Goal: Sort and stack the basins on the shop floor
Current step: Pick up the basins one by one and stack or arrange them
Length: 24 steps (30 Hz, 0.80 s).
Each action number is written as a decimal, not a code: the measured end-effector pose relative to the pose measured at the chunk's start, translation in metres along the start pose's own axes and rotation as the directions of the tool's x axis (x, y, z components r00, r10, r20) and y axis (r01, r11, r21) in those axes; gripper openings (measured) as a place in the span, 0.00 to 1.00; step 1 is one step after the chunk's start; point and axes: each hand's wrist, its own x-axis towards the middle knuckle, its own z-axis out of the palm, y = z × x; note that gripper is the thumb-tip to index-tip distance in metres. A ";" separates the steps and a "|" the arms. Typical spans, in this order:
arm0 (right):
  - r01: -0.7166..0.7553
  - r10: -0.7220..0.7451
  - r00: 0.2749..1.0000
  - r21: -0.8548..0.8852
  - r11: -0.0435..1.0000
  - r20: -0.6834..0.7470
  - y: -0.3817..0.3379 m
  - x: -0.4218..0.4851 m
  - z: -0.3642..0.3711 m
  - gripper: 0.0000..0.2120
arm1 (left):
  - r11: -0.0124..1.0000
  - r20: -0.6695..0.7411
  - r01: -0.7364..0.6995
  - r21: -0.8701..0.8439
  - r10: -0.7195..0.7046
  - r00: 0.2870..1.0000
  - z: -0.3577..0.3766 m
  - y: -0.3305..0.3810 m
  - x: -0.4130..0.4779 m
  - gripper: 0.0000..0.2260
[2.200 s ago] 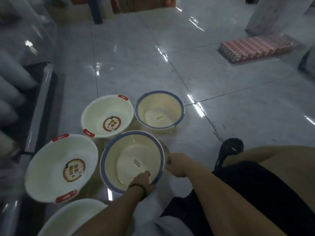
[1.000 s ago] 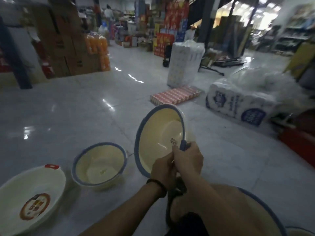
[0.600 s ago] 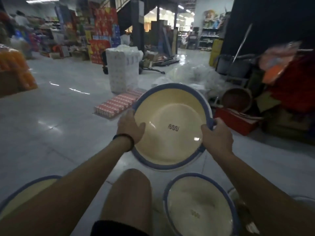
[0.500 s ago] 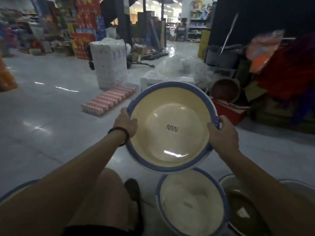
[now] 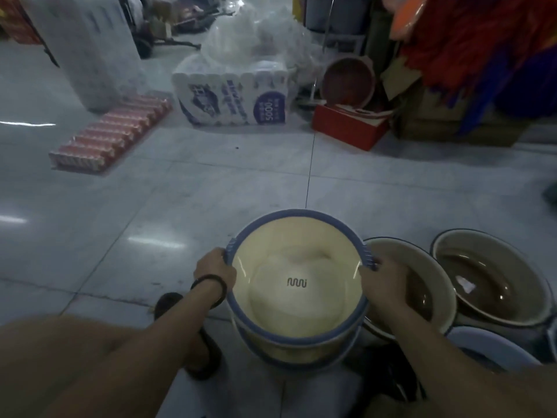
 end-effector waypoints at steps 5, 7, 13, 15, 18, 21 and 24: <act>-0.069 0.073 0.989 -0.036 0.997 0.127 0.037 -0.004 0.016 0.05 | 0.988 0.063 0.083 0.134 -0.092 0.994 0.048 -0.024 -0.007 0.05; -0.075 0.081 0.989 -0.046 0.996 0.127 0.047 -0.004 0.018 0.05 | 0.984 0.073 0.086 0.157 -0.098 0.993 0.061 -0.028 -0.009 0.05; -0.075 0.099 0.990 -0.219 0.973 0.100 0.066 0.008 0.033 0.05 | 0.985 0.054 0.086 0.150 -0.095 0.994 0.078 -0.027 -0.004 0.06; -0.075 0.101 0.992 -0.272 0.959 0.081 0.075 0.009 0.039 0.05 | 0.982 0.067 0.059 0.181 -0.073 0.995 0.082 -0.029 -0.003 0.06; -0.087 0.125 0.988 -0.358 0.930 0.085 0.084 0.008 0.045 0.06 | 0.980 0.098 -0.015 0.200 -0.005 0.995 0.086 -0.029 0.002 0.09; -0.087 0.140 0.984 -0.400 0.912 0.106 0.086 0.013 0.047 0.09 | 0.980 0.122 -0.053 0.194 0.029 0.992 0.090 -0.031 0.005 0.12; -0.094 0.178 0.971 -0.432 0.897 0.158 0.084 0.020 0.046 0.11 | 0.978 0.157 -0.051 0.201 0.019 0.987 0.092 -0.031 0.006 0.15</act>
